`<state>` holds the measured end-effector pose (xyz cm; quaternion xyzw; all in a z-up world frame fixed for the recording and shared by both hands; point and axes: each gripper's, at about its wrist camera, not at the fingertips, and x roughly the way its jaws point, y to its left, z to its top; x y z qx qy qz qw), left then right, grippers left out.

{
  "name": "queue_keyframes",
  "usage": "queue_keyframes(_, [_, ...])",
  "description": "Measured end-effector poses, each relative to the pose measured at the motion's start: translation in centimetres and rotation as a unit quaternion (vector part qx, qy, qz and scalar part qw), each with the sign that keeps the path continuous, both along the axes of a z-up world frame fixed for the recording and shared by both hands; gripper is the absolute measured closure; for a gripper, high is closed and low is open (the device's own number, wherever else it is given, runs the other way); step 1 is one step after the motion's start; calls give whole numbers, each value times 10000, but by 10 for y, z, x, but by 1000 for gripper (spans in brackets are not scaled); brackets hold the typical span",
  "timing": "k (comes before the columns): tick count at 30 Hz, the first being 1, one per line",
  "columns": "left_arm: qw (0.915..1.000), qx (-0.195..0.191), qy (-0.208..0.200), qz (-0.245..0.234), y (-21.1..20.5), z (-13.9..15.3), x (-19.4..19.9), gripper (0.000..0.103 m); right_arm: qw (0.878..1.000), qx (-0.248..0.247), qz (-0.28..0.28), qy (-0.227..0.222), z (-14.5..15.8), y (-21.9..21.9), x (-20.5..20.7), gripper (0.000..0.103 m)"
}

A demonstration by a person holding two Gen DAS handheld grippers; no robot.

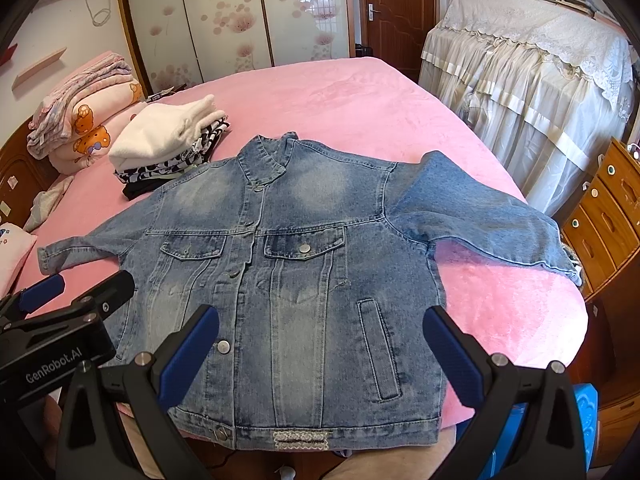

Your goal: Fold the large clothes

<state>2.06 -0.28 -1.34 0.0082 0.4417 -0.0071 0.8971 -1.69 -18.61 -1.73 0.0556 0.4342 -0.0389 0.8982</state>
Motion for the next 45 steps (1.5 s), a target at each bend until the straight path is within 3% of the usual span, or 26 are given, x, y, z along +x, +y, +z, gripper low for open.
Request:
queue_keyframes(30, [9995, -280, -113, 10, -2, 0, 5, 1, 9999, 27, 108, -34, -3, 1, 6, 1])
queue_keyframes(45, [9998, -164, -55, -110, -14, 7, 6, 1, 9999, 69, 48, -69, -3, -7, 6, 1])
